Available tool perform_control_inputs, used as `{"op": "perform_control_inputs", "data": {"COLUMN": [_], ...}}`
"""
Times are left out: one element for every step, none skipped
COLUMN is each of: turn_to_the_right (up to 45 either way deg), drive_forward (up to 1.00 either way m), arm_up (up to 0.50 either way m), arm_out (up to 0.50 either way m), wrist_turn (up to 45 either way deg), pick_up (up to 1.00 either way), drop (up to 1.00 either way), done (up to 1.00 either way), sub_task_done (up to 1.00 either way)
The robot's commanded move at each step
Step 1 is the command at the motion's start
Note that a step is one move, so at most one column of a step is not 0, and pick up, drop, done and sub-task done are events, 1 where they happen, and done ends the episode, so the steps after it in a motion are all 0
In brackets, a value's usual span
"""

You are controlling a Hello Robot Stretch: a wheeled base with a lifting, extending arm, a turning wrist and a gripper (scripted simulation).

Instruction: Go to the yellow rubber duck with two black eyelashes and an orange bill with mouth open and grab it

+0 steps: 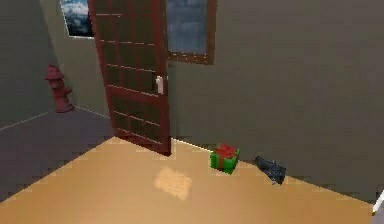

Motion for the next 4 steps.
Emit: {"op": "perform_control_inputs", "data": {"turn_to_the_right": [0.0,-3.0,45.0,45.0], "drive_forward": [0.7,0.0,0.0,0.0], "arm_up": [0.0,0.0,0.0,0.0], "arm_out": [0.0,0.0,0.0,0.0], "wrist_turn": [0.0,0.0,0.0,0.0], "pick_up": [0.0,0.0,0.0,0.0], "drop": [0.0,0.0,0.0,0.0], "done": [0.0,0.0,0.0,0.0], "sub_task_done": [0.0,0.0,0.0,0.0]}}
